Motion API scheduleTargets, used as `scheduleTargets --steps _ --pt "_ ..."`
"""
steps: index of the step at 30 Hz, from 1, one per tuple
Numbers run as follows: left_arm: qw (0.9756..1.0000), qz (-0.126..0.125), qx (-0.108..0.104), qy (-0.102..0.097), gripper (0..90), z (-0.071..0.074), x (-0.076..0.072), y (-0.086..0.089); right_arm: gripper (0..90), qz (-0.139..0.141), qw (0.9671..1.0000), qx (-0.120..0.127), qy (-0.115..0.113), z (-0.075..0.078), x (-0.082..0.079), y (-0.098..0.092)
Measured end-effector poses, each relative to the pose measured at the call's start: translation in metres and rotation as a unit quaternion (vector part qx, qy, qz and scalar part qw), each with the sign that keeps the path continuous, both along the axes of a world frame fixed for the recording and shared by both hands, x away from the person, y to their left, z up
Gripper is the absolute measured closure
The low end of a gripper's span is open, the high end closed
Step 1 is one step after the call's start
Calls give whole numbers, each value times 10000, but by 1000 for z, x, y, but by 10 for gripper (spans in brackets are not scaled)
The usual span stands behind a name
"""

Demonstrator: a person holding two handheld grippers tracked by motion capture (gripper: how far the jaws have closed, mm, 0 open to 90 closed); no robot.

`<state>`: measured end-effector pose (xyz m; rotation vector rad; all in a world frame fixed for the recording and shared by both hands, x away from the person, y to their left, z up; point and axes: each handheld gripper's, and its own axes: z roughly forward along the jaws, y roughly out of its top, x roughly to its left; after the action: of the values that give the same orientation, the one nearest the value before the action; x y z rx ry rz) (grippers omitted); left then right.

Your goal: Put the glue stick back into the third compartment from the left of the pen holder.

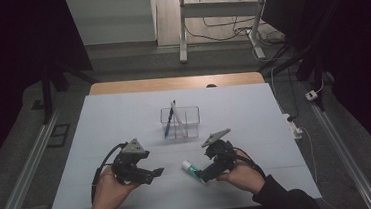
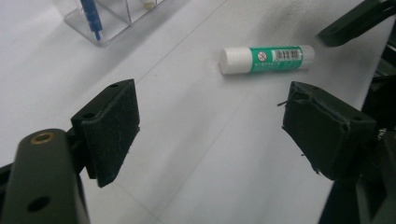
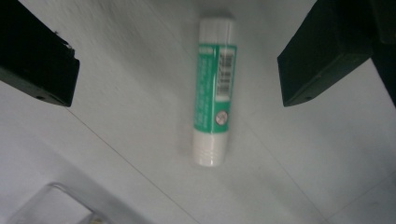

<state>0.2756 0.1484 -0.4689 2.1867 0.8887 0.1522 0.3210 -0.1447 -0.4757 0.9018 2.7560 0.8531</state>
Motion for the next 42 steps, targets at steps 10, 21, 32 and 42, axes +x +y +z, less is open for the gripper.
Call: scheduleTargets --steps 10,21,32,42 --pt "9997 188 -82 104 27 -3 -14 17 0 4 9989 -338 334 -20 18 40" --pt "9995 283 -119 42 0 -6 -18 26 299 289 9965 -716 326 -32 27 59" --pt "9996 288 -72 2 0 -7 -19 27 627 463 9955 -767 305 -30 23 64" --pt "9995 299 -83 -12 0 -8 -19 29 656 424 9963 -677 332 -29 23 62"
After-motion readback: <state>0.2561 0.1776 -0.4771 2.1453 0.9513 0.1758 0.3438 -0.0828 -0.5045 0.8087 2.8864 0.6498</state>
